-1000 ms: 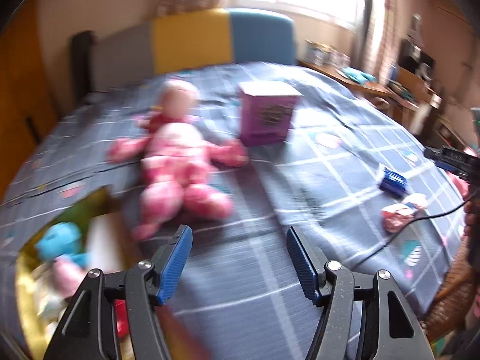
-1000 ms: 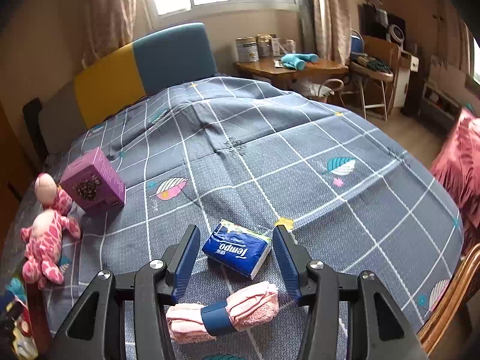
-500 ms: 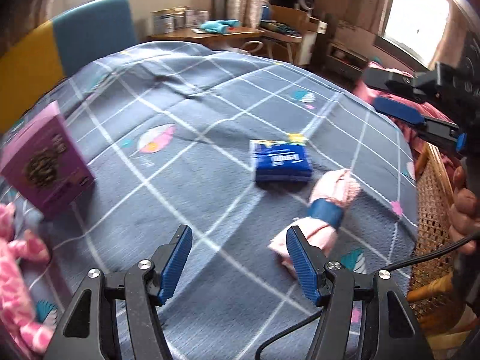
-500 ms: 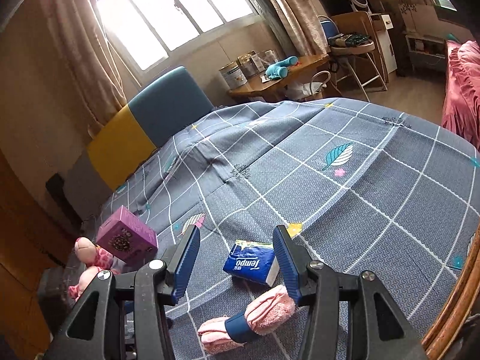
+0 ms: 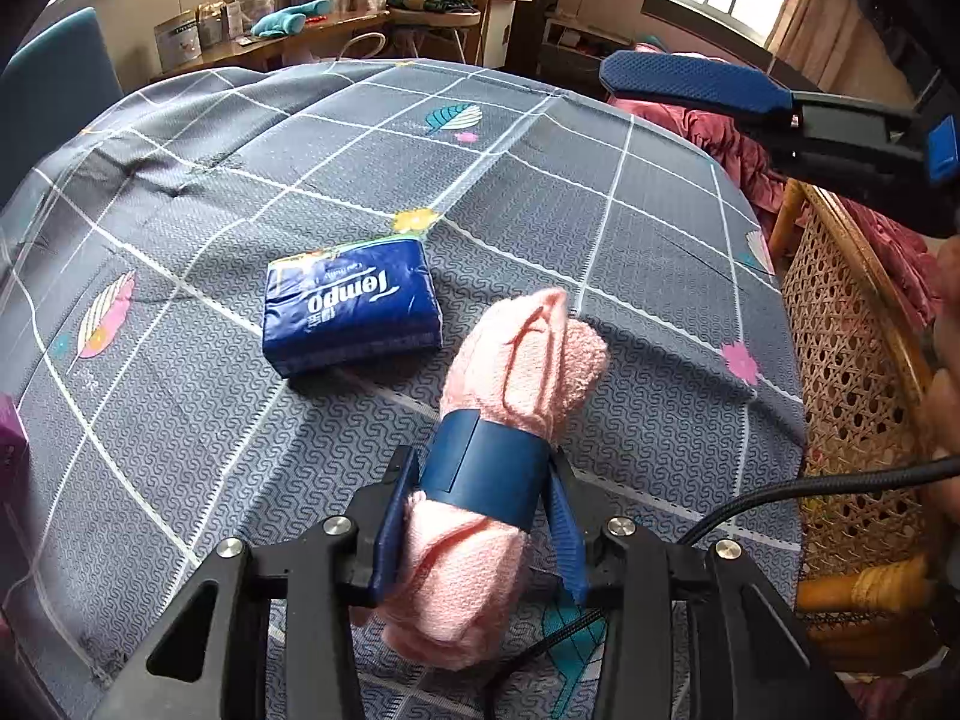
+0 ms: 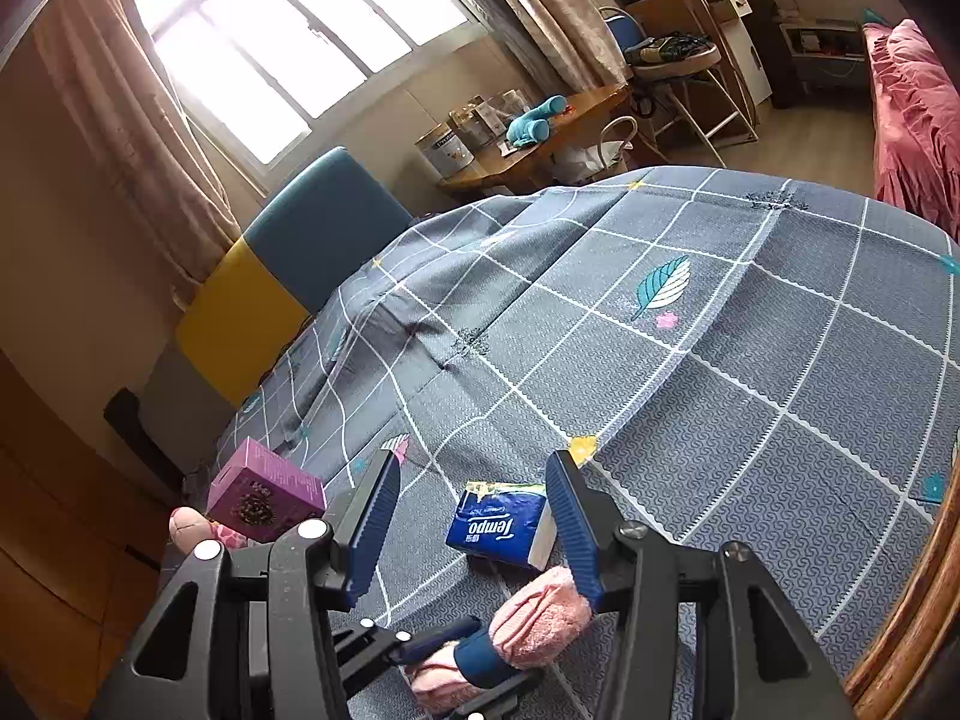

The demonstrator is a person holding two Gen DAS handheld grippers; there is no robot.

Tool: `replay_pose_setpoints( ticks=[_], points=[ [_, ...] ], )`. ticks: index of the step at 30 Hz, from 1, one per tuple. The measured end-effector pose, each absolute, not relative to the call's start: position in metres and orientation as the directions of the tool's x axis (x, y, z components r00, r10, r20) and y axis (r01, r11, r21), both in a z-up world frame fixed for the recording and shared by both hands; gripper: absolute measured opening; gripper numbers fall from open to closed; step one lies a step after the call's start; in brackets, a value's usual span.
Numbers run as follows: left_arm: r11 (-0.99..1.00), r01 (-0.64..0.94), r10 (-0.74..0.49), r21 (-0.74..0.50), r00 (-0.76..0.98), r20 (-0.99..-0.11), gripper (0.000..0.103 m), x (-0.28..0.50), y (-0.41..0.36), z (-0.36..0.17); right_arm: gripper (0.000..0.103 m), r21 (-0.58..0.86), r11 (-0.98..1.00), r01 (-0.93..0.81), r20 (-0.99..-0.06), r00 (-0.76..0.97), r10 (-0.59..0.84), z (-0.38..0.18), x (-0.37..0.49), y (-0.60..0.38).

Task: Organize soft objects
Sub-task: 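Grasp the pink towel roll at its blue band with the left tool, then close the right tool on the blue Tempo tissue pack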

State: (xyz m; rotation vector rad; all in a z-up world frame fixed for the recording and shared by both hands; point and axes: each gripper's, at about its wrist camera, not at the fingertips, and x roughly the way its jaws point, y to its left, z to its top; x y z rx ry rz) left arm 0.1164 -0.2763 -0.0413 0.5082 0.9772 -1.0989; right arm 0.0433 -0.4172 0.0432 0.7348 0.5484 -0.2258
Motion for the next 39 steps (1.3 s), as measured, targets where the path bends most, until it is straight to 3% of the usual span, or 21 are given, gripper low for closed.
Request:
replay_pose_setpoints(
  ticks=[7, 16, 18, 21, 25, 33, 36, 39],
  points=[
    [0.582, 0.782, -0.573, -0.225, 0.197, -0.795, 0.036, 0.126, -0.213, -0.017, 0.051, 0.572, 0.729, 0.376, -0.579, 0.815, 0.034, 0.039, 0.049, -0.415],
    [0.855, 0.473, -0.425, -0.211, 0.408, -0.808, 0.037, 0.134, -0.074, -0.015, 0.051, 0.435, 0.859, 0.268, -0.782, 0.585, 0.214, 0.021, 0.109, -0.386],
    [0.893, 0.411, -0.372, -0.184, 0.442, -0.817, 0.037, 0.129, -0.051, -0.021, 0.052, 0.336, 0.924, 0.183, -0.835, 0.512, 0.202, 0.017, 0.128, -0.375],
    [0.922, 0.361, -0.308, -0.141, 0.460, -0.833, 0.037, 0.123, -0.029, -0.035, 0.065, 0.203, 0.979, 0.032, -0.902, 0.395, 0.174, 0.006, 0.155, -0.357],
    [0.928, 0.345, -0.300, -0.140, 0.469, -0.831, 0.037, 0.113, -0.024, -0.045, 0.067, -0.023, 0.992, -0.127, -0.951, 0.308, 0.018, -0.009, 0.181, -0.336],
    [0.935, 0.331, -0.282, -0.125, 0.483, -0.829, 0.037, 0.113, -0.027, -0.048, 0.067, -0.149, 0.963, -0.224, -0.972, 0.215, -0.100, -0.040, 0.208, -0.324],
    [0.935, 0.333, -0.282, -0.121, 0.492, -0.823, 0.037, 0.112, -0.027, -0.049, 0.062, -0.169, 0.962, -0.216, -0.964, 0.240, -0.115, -0.043, 0.203, -0.325],
    [0.937, 0.331, -0.277, -0.115, 0.499, -0.821, 0.037, 0.111, -0.027, -0.049, 0.049, -0.190, 0.964, -0.188, -0.947, 0.295, -0.129, -0.035, 0.195, -0.324]
  ],
)
